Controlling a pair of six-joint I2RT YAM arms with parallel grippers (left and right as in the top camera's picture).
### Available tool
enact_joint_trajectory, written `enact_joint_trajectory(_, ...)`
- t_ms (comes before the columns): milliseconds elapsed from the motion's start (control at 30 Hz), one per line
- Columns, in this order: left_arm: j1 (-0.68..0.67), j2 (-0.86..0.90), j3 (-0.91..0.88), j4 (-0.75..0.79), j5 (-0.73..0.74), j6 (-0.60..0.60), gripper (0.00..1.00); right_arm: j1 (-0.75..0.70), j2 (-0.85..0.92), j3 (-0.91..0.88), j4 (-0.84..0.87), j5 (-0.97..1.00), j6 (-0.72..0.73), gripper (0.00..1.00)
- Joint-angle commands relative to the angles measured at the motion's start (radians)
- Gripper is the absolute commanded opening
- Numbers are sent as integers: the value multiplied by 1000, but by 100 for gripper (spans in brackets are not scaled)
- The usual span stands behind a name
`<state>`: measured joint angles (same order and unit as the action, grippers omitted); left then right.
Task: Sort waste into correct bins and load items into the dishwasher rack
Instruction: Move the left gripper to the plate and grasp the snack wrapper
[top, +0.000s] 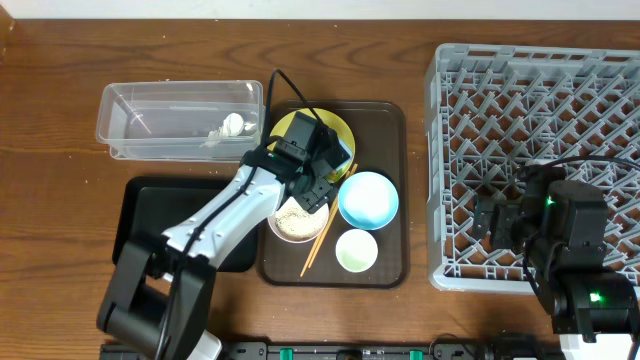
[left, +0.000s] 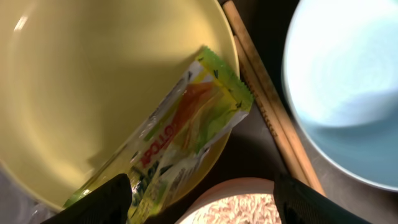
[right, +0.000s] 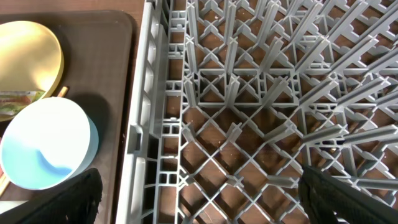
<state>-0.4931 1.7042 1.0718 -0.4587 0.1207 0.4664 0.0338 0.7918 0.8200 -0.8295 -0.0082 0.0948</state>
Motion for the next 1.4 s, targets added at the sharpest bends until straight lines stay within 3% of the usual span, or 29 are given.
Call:
enact_joint_trajectory(0, 1, 28, -4, 9, -1, 39, 75, -6, -2, 21, -1, -4, 5, 99)
enact_joint_trajectory(767, 1, 95, -4, 109, -10, 38, 75, -6, -2, 22, -1, -4, 5, 99)
enact_joint_trajectory(1367, 1, 109, -4, 164, -35, 34, 69, -6, -2, 21, -1, -4, 5, 99)
